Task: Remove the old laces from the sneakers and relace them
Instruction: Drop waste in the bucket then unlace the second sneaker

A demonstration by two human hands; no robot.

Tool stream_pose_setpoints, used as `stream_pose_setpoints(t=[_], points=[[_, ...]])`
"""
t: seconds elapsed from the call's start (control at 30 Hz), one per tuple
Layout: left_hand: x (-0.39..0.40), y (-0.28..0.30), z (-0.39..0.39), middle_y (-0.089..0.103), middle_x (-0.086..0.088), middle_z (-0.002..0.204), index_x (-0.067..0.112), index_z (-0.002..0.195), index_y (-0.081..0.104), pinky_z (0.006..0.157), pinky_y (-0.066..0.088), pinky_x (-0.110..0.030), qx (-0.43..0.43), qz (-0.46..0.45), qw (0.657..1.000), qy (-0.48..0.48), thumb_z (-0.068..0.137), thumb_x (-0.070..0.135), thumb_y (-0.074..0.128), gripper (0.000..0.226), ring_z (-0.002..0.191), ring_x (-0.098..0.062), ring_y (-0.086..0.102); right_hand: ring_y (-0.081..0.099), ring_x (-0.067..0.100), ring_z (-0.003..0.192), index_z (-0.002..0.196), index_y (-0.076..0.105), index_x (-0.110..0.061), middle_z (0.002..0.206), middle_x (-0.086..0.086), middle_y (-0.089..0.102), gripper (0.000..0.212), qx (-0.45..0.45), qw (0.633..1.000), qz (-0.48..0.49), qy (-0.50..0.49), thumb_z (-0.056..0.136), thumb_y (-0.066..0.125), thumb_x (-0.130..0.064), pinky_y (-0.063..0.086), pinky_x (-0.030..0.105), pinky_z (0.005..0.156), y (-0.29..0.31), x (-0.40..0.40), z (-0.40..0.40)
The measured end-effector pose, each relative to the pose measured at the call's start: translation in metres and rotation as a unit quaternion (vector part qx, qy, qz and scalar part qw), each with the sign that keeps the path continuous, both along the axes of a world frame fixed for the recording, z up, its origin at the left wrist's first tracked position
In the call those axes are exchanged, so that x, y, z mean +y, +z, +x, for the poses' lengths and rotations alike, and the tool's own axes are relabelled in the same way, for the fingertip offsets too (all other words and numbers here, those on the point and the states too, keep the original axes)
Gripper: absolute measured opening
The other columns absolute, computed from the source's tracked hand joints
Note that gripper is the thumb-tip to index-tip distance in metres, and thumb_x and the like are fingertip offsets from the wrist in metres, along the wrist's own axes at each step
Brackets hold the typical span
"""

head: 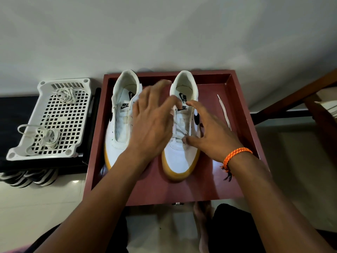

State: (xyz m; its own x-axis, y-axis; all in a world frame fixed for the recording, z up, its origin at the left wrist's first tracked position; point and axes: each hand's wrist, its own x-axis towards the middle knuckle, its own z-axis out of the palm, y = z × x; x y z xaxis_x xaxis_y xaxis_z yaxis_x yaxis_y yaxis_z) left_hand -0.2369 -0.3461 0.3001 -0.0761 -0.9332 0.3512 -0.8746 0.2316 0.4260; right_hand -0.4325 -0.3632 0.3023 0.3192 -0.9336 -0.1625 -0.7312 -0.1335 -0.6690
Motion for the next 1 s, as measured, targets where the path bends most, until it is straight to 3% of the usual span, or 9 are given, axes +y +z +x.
stream_pose_setpoints(t=[0.07, 0.2, 0.37, 0.47, 0.57, 0.67, 0.73, 0.9, 1.0], points=[[0.003, -0.012, -0.007, 0.027, -0.001, 0.173, 0.034, 0.108, 0.073, 0.115, 0.028, -0.053, -0.059, 0.018, 0.997, -0.049, 0.097, 0.029, 0.059, 0.018, 0.159, -0.035, 0.021, 0.052, 0.013, 0.135, 0.154, 0.020, -0.060, 0.156, -0.016, 0.045, 0.099, -0.005, 1.000, -0.001, 0.003, 0.083, 0.085, -0.034, 0.056, 0.049, 0.099, 0.001, 0.000, 0.000], [0.006, -0.031, -0.012, 0.014, -0.002, 0.178, 0.033, 0.100, 0.075, 0.114, 0.027, -0.061, -0.051, 0.073, 0.993, -0.082, 0.095, 0.033, 0.061, 0.014, 0.163, -0.038, 0.010, 0.053, 0.013, 0.134, 0.155, 0.021, -0.057, 0.157, -0.015, 0.046, 0.097, -0.012, 1.000, -0.004, 0.009, 0.084, 0.081, -0.033, 0.057, 0.048, 0.098, -0.001, -0.002, 0.000], [-0.001, -0.019, -0.009, 0.029, 0.006, 0.172, 0.034, 0.087, 0.074, 0.110, 0.031, -0.056, 0.021, 0.058, 0.997, -0.042, 0.092, 0.029, 0.066, 0.010, 0.157, -0.033, 0.024, 0.052, 0.014, 0.136, 0.155, 0.021, -0.058, 0.159, -0.014, 0.044, 0.100, -0.010, 1.000, 0.000, 0.007, 0.083, 0.086, -0.033, 0.057, 0.047, 0.100, -0.001, -0.003, -0.002], [-0.008, -0.006, 0.000, 0.040, 0.006, 0.165, 0.032, 0.095, 0.075, 0.110, 0.033, -0.052, 0.095, 0.015, 0.995, 0.034, 0.096, 0.028, 0.062, 0.013, 0.151, -0.030, 0.034, 0.051, 0.015, 0.138, 0.153, 0.022, -0.060, 0.159, -0.015, 0.043, 0.102, -0.011, 1.000, 0.005, 0.007, 0.081, 0.088, -0.035, 0.057, 0.050, 0.099, -0.002, -0.003, -0.002], [-0.007, -0.005, 0.005, 0.034, 0.007, 0.169, 0.037, 0.109, 0.072, 0.116, 0.028, -0.055, 0.057, 0.013, 0.998, -0.006, 0.096, 0.026, 0.058, 0.022, 0.156, -0.029, 0.028, 0.051, 0.015, 0.138, 0.153, 0.022, -0.060, 0.158, -0.015, 0.044, 0.101, -0.012, 1.000, 0.002, 0.006, 0.081, 0.088, -0.034, 0.058, 0.051, 0.098, -0.003, -0.003, -0.001], [0.003, -0.021, -0.005, 0.018, 0.002, 0.177, 0.036, 0.105, 0.075, 0.118, 0.025, -0.060, -0.035, 0.063, 0.995, -0.072, 0.097, 0.032, 0.066, 0.013, 0.163, -0.034, 0.013, 0.049, 0.013, 0.140, 0.156, 0.024, -0.056, 0.159, -0.014, 0.044, 0.098, -0.028, 1.000, 0.001, 0.014, 0.083, 0.086, -0.031, 0.056, 0.048, 0.102, -0.002, -0.003, -0.002], [0.005, -0.030, -0.010, 0.012, 0.001, 0.178, 0.034, 0.101, 0.075, 0.116, 0.024, -0.060, -0.042, 0.092, 0.992, -0.080, 0.097, 0.032, 0.068, 0.009, 0.163, -0.036, 0.010, 0.048, 0.012, 0.140, 0.157, 0.026, -0.053, 0.159, -0.013, 0.044, 0.095, -0.041, 0.999, 0.003, 0.020, 0.085, 0.085, -0.030, 0.054, 0.045, 0.105, -0.002, -0.003, -0.002], [-0.004, -0.022, -0.011, 0.031, 0.006, 0.171, 0.034, 0.085, 0.075, 0.110, 0.032, -0.054, 0.050, 0.069, 0.996, -0.035, 0.092, 0.027, 0.074, 0.009, 0.153, -0.033, 0.030, 0.051, 0.015, 0.137, 0.155, 0.028, -0.054, 0.157, -0.012, 0.048, 0.101, -0.043, 0.999, 0.010, 0.020, 0.081, 0.091, -0.030, 0.053, 0.043, 0.107, -0.001, -0.004, -0.005], [-0.010, -0.015, -0.002, 0.044, 0.005, 0.161, 0.030, 0.091, 0.075, 0.108, 0.037, -0.053, 0.126, 0.036, 0.991, 0.030, 0.096, 0.027, 0.069, 0.008, 0.146, -0.029, 0.041, 0.055, 0.017, 0.132, 0.151, 0.028, -0.059, 0.157, -0.014, 0.047, 0.102, -0.044, 0.999, 0.020, 0.021, 0.078, 0.093, -0.032, 0.055, 0.045, 0.105, 0.001, -0.005, -0.007]])
